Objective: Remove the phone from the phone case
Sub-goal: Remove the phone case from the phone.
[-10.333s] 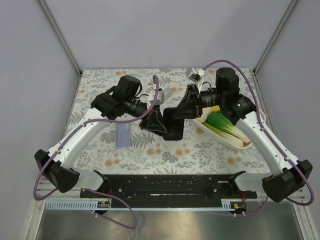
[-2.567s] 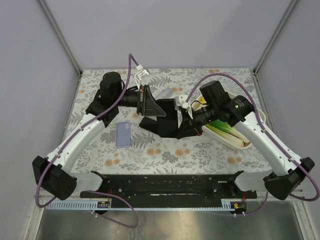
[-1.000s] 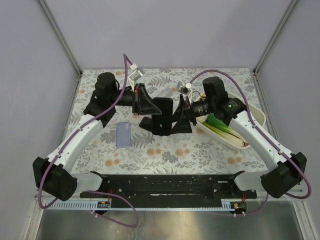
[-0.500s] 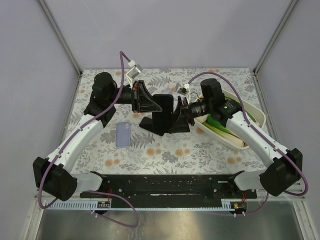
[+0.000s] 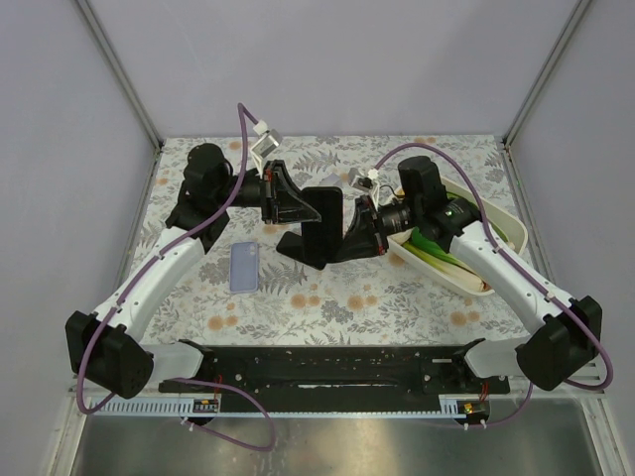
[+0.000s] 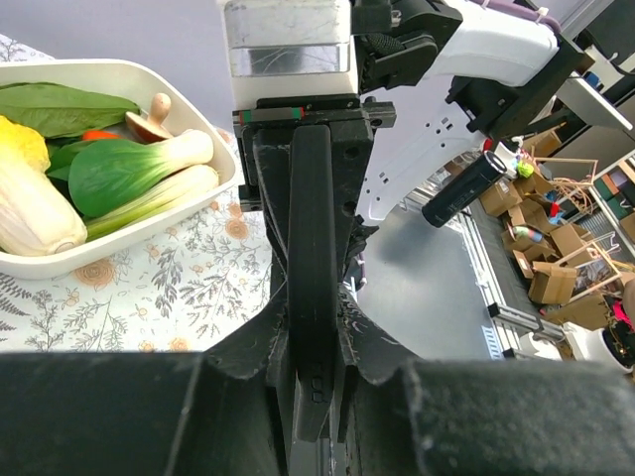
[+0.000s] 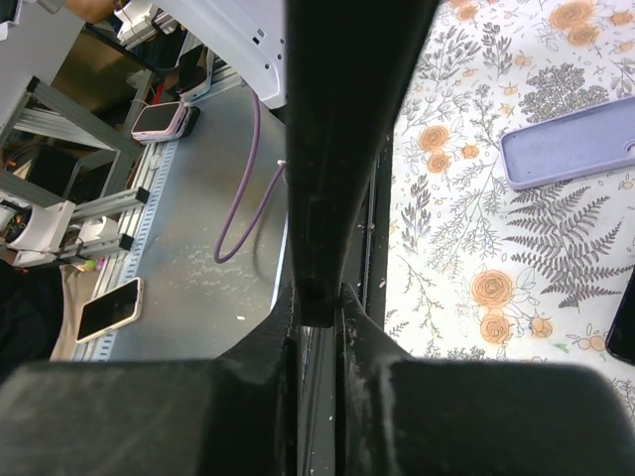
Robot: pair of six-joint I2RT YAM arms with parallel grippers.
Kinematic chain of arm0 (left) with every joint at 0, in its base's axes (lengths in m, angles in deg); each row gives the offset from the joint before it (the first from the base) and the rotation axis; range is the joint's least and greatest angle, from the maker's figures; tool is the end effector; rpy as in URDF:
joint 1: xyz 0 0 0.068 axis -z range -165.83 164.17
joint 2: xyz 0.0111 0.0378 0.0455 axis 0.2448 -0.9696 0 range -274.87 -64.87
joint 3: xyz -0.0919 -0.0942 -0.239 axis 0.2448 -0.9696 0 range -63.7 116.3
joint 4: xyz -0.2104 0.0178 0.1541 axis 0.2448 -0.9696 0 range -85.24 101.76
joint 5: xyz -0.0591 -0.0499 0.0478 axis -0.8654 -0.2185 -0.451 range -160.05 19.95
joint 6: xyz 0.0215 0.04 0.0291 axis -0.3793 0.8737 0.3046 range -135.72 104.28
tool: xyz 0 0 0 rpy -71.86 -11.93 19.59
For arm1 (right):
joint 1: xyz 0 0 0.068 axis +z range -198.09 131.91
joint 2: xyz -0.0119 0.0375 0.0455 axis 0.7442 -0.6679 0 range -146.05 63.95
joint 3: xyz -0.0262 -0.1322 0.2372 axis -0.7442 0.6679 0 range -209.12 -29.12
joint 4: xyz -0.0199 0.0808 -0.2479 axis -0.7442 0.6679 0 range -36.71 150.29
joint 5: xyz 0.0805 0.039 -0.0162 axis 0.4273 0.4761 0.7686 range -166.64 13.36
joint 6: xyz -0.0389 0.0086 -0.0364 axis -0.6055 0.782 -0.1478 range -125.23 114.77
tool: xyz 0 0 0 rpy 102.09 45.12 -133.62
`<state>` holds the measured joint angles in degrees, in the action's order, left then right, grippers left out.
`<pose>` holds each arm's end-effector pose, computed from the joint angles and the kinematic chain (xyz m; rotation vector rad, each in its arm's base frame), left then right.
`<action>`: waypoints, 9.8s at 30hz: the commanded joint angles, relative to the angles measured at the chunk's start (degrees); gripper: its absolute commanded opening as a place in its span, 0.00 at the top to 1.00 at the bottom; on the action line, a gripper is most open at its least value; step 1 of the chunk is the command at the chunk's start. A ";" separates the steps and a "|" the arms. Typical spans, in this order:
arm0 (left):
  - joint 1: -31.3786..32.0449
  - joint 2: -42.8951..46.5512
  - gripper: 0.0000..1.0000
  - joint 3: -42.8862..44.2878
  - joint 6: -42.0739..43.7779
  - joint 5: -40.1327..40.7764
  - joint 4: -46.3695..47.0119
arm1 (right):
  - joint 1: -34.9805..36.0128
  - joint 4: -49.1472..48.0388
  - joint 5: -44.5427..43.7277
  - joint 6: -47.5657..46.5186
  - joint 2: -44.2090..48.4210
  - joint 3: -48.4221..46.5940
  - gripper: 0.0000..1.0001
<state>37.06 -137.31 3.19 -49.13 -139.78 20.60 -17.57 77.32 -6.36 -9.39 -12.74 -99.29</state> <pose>0.2415 -0.1383 0.4062 0.9427 1.5585 -1.6325 0.2272 0.1730 0.3585 -1.2974 1.5887 1.5522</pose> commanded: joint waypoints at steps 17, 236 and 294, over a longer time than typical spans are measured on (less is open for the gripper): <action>1.89 -4.28 1.00 3.24 10.30 1.79 -2.78 | 2.96 -0.56 17.08 -4.10 7.34 -3.83 1.00; -5.32 -6.39 1.00 -7.92 -33.12 20.96 26.14 | 1.12 -48.46 -8.41 41.34 0.84 15.94 0.49; -0.75 -5.34 1.00 -15.74 -36.55 20.95 36.07 | -1.08 -52.77 -11.92 47.85 -6.20 11.81 0.51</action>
<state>33.63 -144.26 -11.82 -82.25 -117.27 50.09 -17.31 28.67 -13.95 38.54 -18.51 -84.01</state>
